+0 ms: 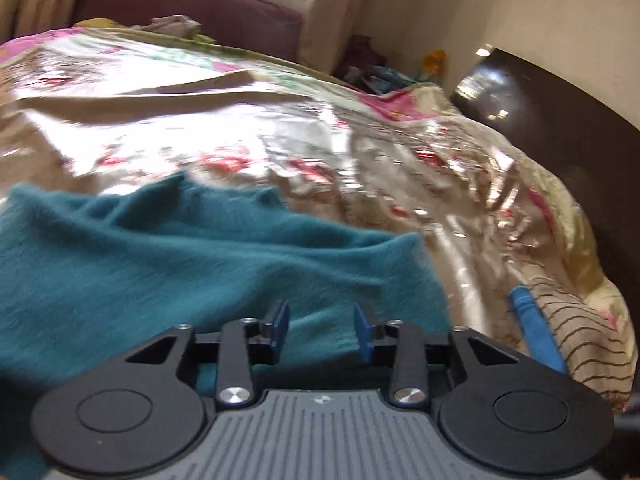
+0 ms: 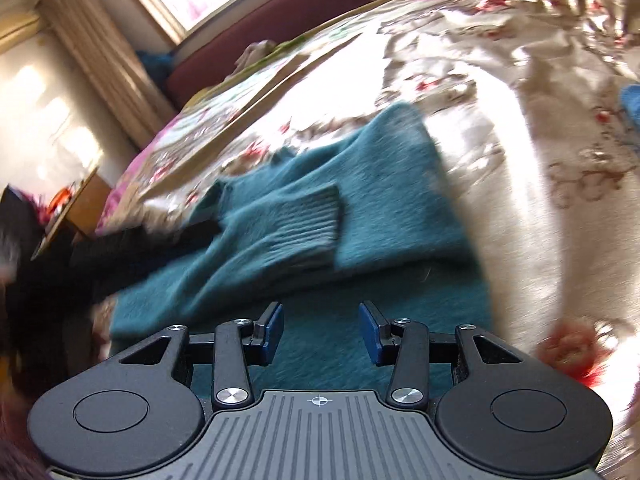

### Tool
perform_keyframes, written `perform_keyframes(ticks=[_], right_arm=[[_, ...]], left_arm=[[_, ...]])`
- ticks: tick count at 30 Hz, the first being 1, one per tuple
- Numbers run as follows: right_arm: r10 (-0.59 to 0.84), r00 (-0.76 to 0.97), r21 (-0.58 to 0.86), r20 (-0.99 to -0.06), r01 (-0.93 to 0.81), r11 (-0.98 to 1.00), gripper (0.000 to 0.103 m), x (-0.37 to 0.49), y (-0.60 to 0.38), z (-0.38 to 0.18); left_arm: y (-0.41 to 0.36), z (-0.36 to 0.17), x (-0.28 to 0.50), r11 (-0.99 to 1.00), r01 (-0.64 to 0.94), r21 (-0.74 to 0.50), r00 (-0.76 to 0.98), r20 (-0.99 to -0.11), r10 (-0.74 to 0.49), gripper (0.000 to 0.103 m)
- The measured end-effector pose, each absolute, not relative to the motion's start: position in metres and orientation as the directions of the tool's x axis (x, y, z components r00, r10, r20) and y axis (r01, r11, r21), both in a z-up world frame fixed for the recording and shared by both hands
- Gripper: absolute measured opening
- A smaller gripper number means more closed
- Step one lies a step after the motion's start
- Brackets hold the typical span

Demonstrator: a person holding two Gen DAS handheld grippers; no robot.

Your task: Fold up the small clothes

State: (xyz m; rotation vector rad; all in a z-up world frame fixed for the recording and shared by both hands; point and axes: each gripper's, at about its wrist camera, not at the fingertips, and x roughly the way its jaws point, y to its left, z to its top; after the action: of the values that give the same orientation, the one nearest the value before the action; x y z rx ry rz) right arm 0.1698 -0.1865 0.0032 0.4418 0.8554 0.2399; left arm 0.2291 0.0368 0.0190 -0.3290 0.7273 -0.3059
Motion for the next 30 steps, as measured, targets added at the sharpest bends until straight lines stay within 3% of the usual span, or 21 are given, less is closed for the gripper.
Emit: perform_keyframes(ticks=[6,12,16,27,29,30], right_arm=[[0.363,0.66,0.466,-0.658,-0.022,0.885,0.042,0.195,-0.193,0.005],[0.343,0.624,0.444,-0.702,0.008,0.896,0.044,0.24,-0.186,-0.008],[0.339,0.602,0.433,-0.723,0.012,0.901,0.051,0.258,-0.176,-0.016],[0.402,0.571,0.467,-0.716,-0.038,0.884,0.051,0.274,-0.162,-0.025],[0.405,0.573,0.472,-0.713,-0.035,0.881,0.041,0.276,-0.163,-0.025],[0.405,0.571,0.472,-0.714,-0.035,0.881,0.028,0.278,-0.164,-0.024]], left_arm=[[0.108,0.011,0.201,0.94,0.002,-0.341,0.739,-0.633,-0.231,0.047],[0.149,0.002,0.186,0.969,-0.081,-0.233,0.752,-0.653,-0.094,0.05],[0.156,-0.003,0.184,0.976,-0.075,-0.206,0.751,-0.655,-0.081,0.051],[0.148,-0.004,0.182,0.989,-0.055,-0.137,0.769,-0.637,-0.046,0.059],[0.146,-0.003,0.184,0.99,-0.053,-0.131,0.77,-0.637,-0.044,0.06],[0.145,-0.002,0.184,0.99,-0.051,-0.132,0.77,-0.637,-0.045,0.06]])
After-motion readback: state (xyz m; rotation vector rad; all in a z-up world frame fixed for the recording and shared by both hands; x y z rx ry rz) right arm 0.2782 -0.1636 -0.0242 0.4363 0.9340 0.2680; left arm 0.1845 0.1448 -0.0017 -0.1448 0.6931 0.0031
